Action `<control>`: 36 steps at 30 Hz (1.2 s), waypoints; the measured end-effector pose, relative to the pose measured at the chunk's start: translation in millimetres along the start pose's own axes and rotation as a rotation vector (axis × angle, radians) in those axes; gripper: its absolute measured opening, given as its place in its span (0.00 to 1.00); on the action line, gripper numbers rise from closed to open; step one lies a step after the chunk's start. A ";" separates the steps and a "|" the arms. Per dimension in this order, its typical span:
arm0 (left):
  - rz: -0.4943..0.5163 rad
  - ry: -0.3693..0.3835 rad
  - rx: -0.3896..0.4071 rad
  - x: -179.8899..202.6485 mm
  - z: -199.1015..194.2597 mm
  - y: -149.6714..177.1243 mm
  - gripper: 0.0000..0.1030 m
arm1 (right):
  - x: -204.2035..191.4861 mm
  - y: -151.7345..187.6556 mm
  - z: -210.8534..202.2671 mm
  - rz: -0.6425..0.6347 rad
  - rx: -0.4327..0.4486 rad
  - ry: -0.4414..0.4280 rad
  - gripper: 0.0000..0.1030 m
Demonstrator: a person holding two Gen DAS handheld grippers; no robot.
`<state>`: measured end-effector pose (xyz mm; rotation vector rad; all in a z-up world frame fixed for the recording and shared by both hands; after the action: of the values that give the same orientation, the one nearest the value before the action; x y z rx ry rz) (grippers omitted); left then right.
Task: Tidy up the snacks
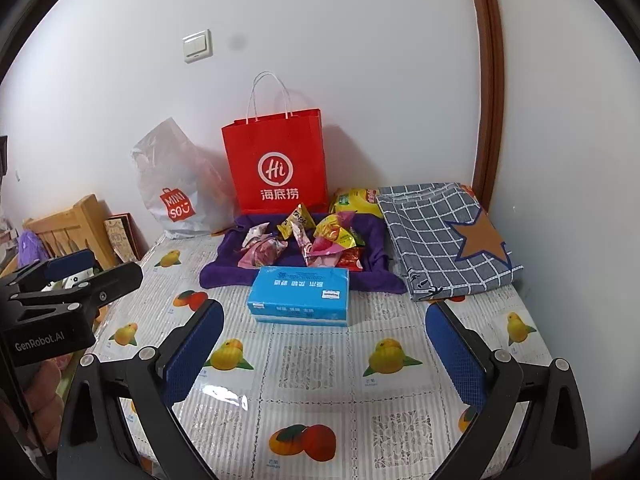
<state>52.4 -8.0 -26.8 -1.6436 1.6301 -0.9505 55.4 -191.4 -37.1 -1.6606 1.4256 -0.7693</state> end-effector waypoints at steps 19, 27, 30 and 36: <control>0.000 0.003 -0.010 2.0 1.3 0.8 0.89 | 2.7 -1.4 -5.7 0.003 0.010 -0.003 0.97; -0.003 0.005 -0.008 1.9 0.0 0.9 0.89 | 4.3 -2.3 -6.6 0.006 0.014 -0.004 0.97; -0.002 0.005 -0.010 1.6 0.2 0.9 0.89 | 4.4 -3.0 -7.2 0.009 0.016 -0.003 0.97; -0.006 0.005 -0.010 0.7 -2.0 1.2 0.89 | 3.9 -3.3 -9.2 0.007 0.022 -0.005 0.97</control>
<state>50.0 -8.7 -26.6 -1.6550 1.6368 -0.9511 49.9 -196.7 -29.9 -1.6390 1.4145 -0.7741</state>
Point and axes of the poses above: each gripper's, at about its wrist camera, not at the fingertips, and z roughly the way its jaws point, x to its right, y to its underside, the point moved 5 cm from there along z, roughly the way its jaws point, and after that the axes turned 2 degrees about -z, right-handed, at the moved point
